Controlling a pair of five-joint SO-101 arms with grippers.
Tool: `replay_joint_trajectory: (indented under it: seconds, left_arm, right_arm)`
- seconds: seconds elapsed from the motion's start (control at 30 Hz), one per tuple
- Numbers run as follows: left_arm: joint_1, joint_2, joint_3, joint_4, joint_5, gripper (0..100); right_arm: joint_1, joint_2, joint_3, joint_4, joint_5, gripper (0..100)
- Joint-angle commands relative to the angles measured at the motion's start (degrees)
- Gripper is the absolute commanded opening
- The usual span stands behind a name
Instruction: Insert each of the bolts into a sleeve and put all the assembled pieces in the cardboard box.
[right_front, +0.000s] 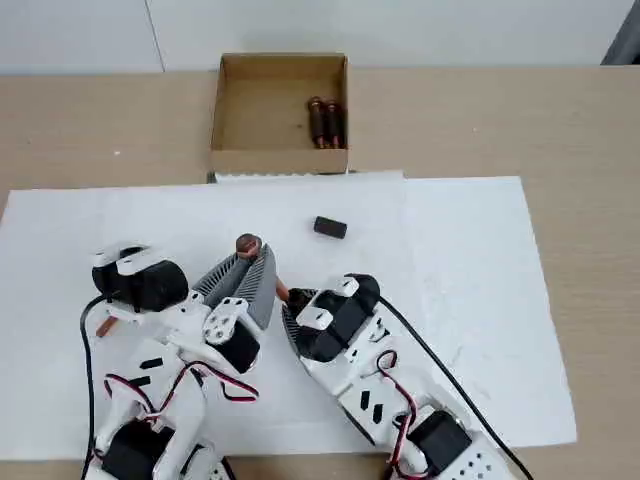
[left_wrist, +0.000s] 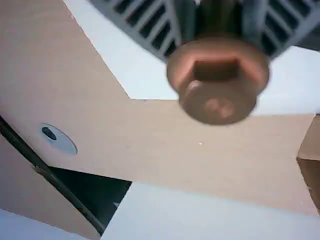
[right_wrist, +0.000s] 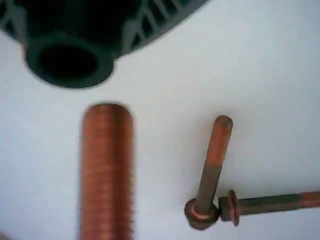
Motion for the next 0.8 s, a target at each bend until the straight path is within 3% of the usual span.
replay_joint_trajectory:
  seconds: [0.0,0.77]
  left_arm:
    - [0.35,-0.7,-0.48,-1.67,0.0,0]
    - [1.85,-0.7,4.7,-1.41,-0.09,0]
  right_arm:
    - [-0.92,-0.57,-0.88,-1.1,-0.09,0.3]
    - [-2.24,-0.57,-5.36,-1.1,0.0,0.3]
